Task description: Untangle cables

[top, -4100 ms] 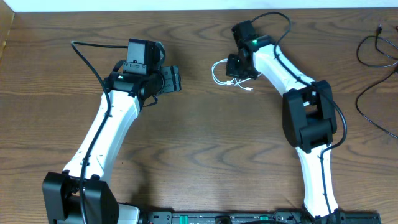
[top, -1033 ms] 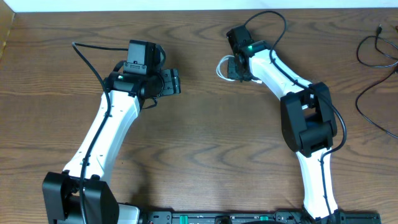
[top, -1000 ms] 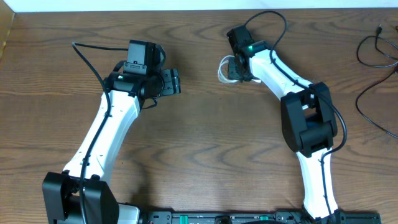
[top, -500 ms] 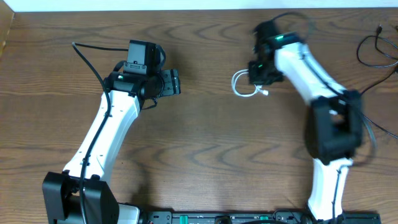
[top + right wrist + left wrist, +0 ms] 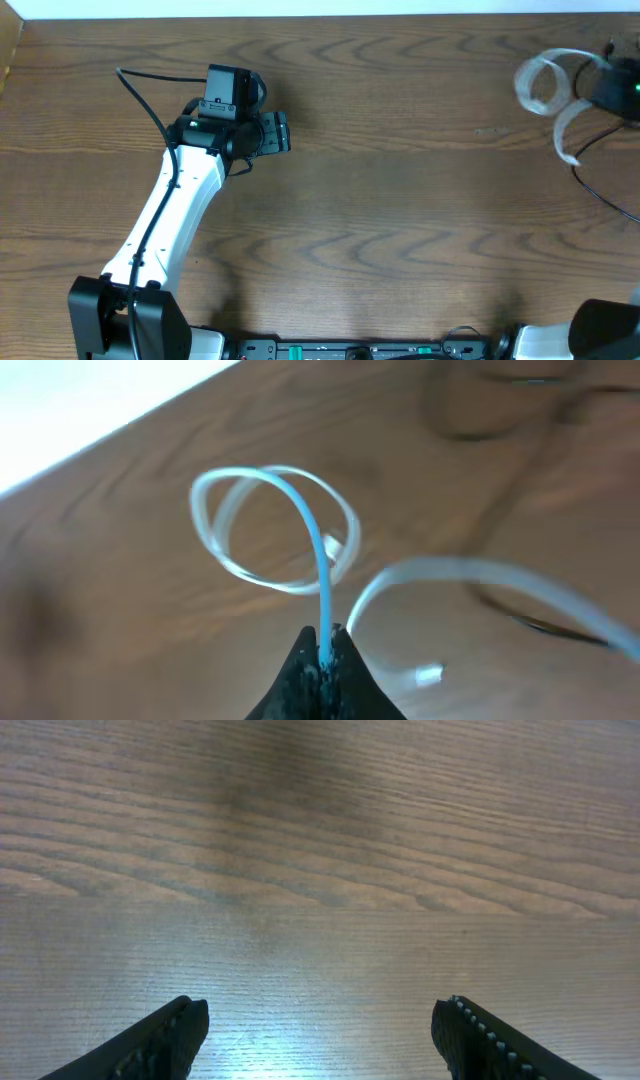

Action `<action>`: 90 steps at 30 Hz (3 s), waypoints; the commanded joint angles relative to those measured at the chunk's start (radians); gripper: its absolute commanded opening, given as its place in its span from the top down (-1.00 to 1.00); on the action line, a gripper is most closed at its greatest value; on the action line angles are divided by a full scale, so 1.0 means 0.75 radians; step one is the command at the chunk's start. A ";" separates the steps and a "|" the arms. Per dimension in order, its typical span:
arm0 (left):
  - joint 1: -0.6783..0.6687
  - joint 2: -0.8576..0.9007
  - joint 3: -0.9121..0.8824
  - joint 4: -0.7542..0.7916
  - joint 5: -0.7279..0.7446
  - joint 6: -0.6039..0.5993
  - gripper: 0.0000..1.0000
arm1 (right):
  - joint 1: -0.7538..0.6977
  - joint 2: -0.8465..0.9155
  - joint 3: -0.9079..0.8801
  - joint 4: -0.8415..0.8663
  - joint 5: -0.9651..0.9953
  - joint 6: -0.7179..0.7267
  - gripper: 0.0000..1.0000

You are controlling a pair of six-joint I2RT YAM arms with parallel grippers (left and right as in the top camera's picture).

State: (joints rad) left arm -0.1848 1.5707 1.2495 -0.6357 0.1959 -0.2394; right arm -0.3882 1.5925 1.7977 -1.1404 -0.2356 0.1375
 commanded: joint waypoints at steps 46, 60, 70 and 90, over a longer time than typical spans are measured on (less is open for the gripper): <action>0.006 -0.003 -0.003 -0.006 -0.018 -0.003 -0.54 | -0.428 0.347 0.000 0.078 -0.553 0.279 -0.98; 0.006 -0.003 -0.003 -0.006 -0.018 -0.003 -0.54 | -0.428 0.649 0.000 -0.057 -0.833 1.253 -0.99; 0.005 -0.003 -0.003 -0.006 -0.018 -0.003 -0.54 | -0.438 0.649 0.000 -0.168 -1.106 1.327 -0.41; 0.006 -0.003 -0.003 -0.011 -0.019 -0.003 -0.54 | -0.095 0.508 0.002 -0.333 -0.568 -0.409 -0.99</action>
State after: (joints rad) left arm -0.1848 1.5707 1.2495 -0.6403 0.1955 -0.2394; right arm -0.5434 2.0720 1.7912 -1.3956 -0.8177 -0.0154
